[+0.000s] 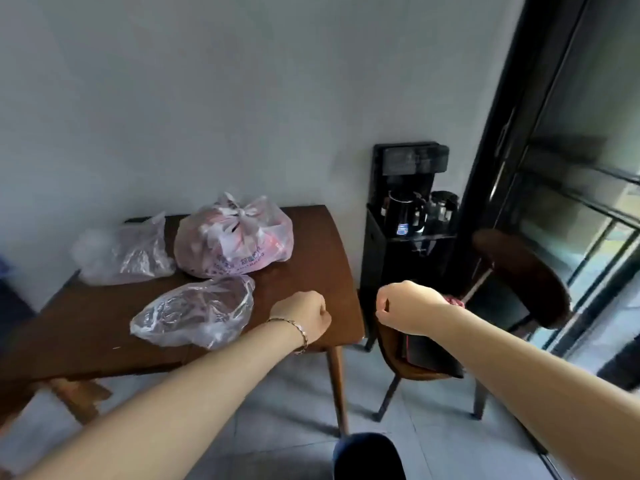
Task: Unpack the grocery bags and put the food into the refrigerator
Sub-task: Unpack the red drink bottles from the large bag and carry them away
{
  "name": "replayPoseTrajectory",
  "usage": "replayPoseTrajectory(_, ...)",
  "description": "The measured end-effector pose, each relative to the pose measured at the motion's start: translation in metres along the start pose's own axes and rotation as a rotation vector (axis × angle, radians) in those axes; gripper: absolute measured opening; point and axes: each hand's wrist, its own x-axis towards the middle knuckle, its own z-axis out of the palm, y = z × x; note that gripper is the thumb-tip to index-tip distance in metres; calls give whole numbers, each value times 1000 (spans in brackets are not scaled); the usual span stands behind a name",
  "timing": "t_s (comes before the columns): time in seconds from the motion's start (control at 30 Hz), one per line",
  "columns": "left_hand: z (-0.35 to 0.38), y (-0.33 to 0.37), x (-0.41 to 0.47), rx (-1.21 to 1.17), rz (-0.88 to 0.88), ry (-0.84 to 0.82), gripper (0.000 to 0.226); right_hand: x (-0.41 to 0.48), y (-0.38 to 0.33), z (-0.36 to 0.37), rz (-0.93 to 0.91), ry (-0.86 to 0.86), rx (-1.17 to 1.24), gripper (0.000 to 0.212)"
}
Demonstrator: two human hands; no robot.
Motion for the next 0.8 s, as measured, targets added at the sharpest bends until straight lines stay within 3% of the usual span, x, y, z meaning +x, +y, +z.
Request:
replayPoseTrajectory(0.23, -7, -92, 54, -52, -219, 50, 20, 130, -60, 21, -214, -52, -5, 11)
replayPoseTrajectory(0.43, 0, -187, 111, -23, -267, 76, 24, 218, -126, 36, -253, -55, -12, 21)
replayPoseTrajectory(0.6, 5, -278, 190, 274, -134, -279, 38, 313, -181, 43, -179, -46, 12, 26)
replayPoseTrajectory(0.73, 18, -337, 239, 328, -110, -603, 50, 378, -217, 48, -66, -91, 44, 29)
replayPoseTrajectory(0.8, 15, -354, 255, 268, -106, -632, 42, 402, -228, 48, -22, -107, 69, 28)
